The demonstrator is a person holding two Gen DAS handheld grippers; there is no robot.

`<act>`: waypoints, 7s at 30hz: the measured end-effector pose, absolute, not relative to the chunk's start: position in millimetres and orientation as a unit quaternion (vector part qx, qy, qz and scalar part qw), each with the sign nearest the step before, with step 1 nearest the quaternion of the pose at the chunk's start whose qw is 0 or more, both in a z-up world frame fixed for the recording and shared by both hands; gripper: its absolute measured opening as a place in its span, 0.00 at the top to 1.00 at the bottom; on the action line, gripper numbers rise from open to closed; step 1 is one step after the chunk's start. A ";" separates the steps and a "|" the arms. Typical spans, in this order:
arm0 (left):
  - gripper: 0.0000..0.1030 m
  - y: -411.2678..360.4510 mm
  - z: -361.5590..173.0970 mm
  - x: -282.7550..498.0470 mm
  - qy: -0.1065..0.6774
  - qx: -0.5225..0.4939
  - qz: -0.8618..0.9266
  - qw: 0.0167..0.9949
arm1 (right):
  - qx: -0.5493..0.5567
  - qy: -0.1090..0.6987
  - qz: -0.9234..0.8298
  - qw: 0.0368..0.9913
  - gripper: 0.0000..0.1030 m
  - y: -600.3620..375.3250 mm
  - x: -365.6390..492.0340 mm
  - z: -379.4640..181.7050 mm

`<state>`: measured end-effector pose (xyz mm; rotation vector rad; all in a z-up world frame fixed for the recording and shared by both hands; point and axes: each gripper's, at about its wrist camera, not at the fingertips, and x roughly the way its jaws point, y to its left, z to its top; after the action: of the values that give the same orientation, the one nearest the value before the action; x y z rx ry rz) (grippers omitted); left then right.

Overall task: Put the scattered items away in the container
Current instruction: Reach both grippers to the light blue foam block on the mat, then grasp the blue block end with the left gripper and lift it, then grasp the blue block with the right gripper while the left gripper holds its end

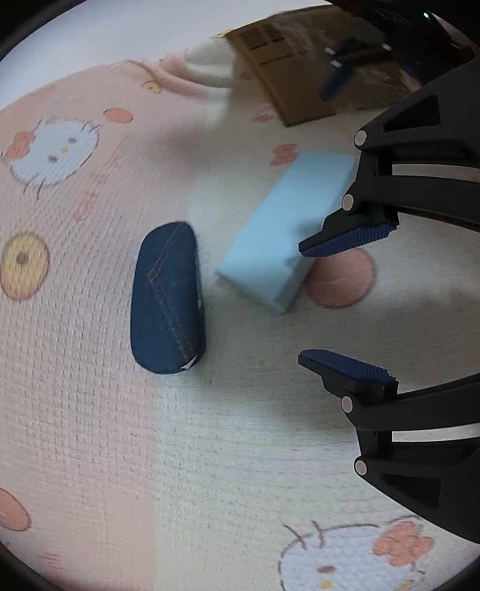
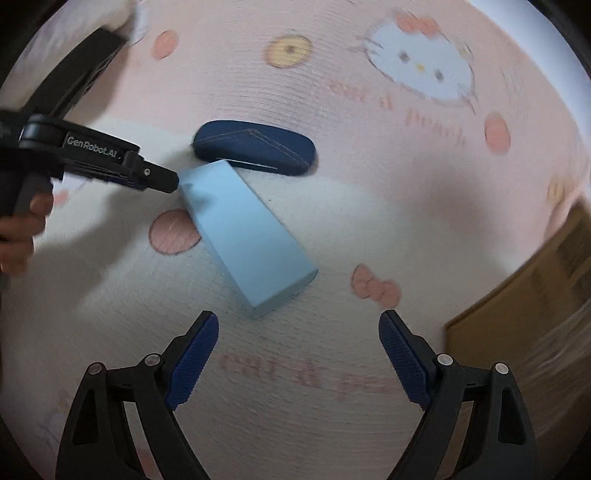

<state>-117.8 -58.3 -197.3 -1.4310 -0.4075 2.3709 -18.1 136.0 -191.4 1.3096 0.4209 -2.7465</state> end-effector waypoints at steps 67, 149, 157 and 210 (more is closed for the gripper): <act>0.71 43.9 -169.3 26.6 0.128 -0.457 0.832 0.287 | 0.390 0.008 -0.917 0.088 0.61 198.9 88.0 -186.7; 0.49 59.0 -242.9 -100.1 -0.296 -0.569 0.708 0.295 | 0.581 0.039 -0.809 0.081 0.23 212.5 -30.0 -225.5; 0.56 63.9 -237.4 -94.8 -0.281 -0.556 0.718 0.309 | 0.570 0.019 -0.817 0.084 0.43 204.4 -24.0 -214.5; 0.49 78.3 -260.3 -56.7 -0.328 -0.619 0.644 0.309 | 0.606 -0.045 -0.792 0.060 0.38 220.3 15.8 -220.2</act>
<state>-56.7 78.3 -260.3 -1.6352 -0.8665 1.7012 15.8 220.3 -220.2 1.8329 -0.1362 -2.3972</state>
